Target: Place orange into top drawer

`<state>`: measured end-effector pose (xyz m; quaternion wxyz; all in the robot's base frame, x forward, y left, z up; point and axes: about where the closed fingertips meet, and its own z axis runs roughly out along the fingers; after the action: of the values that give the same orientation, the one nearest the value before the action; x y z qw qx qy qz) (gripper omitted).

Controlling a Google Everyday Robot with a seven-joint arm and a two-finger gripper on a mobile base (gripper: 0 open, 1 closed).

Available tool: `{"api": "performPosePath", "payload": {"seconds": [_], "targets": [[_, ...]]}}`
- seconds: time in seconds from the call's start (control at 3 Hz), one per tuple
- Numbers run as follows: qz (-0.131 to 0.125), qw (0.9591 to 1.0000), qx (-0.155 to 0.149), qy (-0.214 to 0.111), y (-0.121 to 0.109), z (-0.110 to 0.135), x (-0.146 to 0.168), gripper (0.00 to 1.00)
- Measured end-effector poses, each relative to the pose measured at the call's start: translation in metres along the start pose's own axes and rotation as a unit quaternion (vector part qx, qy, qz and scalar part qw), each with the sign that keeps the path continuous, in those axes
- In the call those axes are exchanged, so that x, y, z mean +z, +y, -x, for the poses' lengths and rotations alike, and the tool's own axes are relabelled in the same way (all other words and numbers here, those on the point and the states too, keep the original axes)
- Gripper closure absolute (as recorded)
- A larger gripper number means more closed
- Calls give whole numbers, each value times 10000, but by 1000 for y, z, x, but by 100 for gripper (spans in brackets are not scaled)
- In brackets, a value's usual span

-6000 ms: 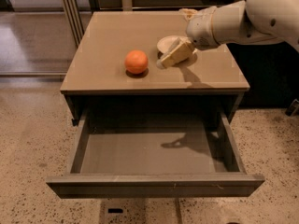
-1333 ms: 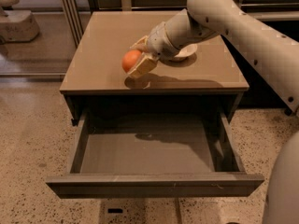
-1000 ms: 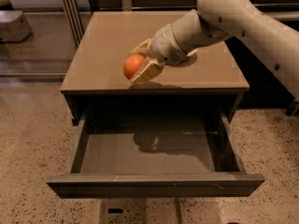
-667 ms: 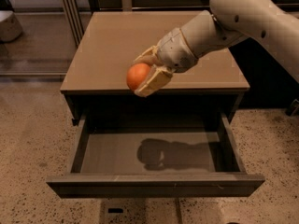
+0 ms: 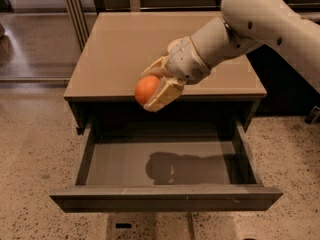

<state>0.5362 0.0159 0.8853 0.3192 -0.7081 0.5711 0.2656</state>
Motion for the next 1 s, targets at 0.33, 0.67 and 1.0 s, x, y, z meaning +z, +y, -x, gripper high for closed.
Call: {"api": "performPosePath", "payload": {"seconds": [0.33, 0.67, 1.0], "targets": [[-64, 9999, 86, 33, 21, -12, 13, 100], [10, 9988, 483, 99, 69, -65, 52, 100], [51, 9975, 691, 114, 92, -112, 84, 100]]}}
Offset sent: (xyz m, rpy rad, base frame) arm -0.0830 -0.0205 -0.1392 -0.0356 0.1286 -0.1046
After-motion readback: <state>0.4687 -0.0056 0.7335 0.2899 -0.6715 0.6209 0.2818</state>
